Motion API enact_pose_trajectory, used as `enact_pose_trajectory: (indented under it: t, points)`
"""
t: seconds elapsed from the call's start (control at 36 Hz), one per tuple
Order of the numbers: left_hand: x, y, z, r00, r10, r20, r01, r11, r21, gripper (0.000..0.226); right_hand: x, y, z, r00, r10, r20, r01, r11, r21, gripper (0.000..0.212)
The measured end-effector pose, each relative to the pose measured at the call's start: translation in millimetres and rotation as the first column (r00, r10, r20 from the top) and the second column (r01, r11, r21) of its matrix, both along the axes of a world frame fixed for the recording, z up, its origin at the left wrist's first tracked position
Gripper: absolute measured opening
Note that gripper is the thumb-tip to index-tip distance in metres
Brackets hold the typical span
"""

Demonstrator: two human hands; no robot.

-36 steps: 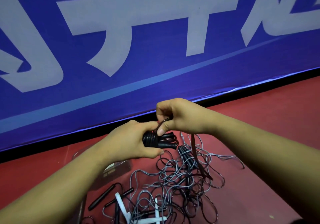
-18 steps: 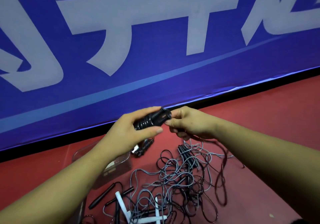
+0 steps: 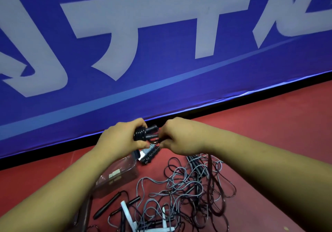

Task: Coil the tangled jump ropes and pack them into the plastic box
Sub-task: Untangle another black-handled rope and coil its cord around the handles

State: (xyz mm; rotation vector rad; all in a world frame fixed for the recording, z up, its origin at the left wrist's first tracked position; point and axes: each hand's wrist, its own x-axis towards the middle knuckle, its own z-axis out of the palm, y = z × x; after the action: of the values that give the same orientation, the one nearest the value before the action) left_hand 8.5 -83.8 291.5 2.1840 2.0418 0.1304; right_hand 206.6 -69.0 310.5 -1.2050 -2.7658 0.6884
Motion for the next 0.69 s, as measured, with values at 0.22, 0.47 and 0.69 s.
enact_pose_trajectory:
  t: [0.22, 0.47, 0.69]
  points:
    - [19, -8, 1, 0.97, -0.243, 0.025, 0.244, 0.967, -0.078, 0.038, 14, 8, 1, 0.99, -0.084, -0.111, 0.103, 0.979, 0.179, 0.01]
    - [31, -18, -9, 0.896, -0.291, 0.336, 0.311, 0.95, -0.005, 0.045, 32, 27, -13, 0.925, -0.186, -0.33, 0.177, 0.983, -0.057, 0.011]
    - [33, -20, 8, 0.692, -0.175, 0.7, 0.165, 0.983, 0.082, 0.034, 41, 29, -20, 0.799, -0.289, -0.528, 0.122, 0.936, -0.329, 0.023]
